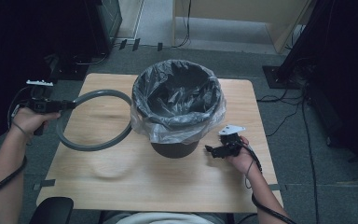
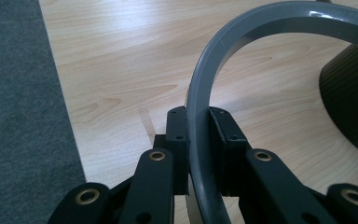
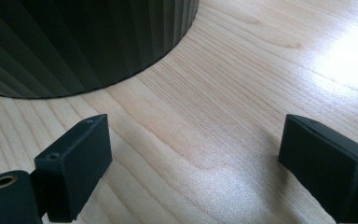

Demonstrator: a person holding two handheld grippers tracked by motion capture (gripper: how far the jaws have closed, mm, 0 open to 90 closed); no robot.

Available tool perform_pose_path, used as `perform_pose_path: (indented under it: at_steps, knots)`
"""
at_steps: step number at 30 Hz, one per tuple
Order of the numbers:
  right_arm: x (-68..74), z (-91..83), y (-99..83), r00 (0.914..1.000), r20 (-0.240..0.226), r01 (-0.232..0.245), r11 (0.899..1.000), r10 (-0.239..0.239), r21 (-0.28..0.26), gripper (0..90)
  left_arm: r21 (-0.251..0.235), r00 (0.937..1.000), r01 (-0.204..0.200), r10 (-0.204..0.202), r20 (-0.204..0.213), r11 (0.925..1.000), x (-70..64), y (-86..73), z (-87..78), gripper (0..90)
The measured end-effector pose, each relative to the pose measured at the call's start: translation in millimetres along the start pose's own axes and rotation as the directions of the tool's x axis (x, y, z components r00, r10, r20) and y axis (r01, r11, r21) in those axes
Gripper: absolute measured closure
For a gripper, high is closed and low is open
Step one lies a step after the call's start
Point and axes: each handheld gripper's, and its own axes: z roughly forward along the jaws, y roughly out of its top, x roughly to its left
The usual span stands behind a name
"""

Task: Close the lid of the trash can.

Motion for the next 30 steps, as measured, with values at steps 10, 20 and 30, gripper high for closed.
perform_pose_path:
  at_steps: [10, 20, 30]
  knots:
    - [0.0, 0.0, 0.0, 1.0000, 0.000, 0.000, 1.000, 0.000, 0.000, 8.8, -0.019, 0.9999, 0.004, -0.004, -0.009, 0.9998, 1.9, 16.1, -24.8, 78.9]
    - [0.0, 0.0, 0.0, 1.0000, 0.000, 0.000, 1.000, 0.000, 0.000, 8.8, -0.037, 0.9999, 0.011, -0.011, -0.006, 0.9993, -0.1, 32.2, -45.4, 78.9]
    - [0.0, -0.1, 0.1, 1.0000, 0.000, 0.001, 1.000, -0.001, 0.001, 8.8, -0.039, 0.9998, 0.019, -0.019, -0.010, 0.9991, -7.0, 51.5, -59.0, 78.9]
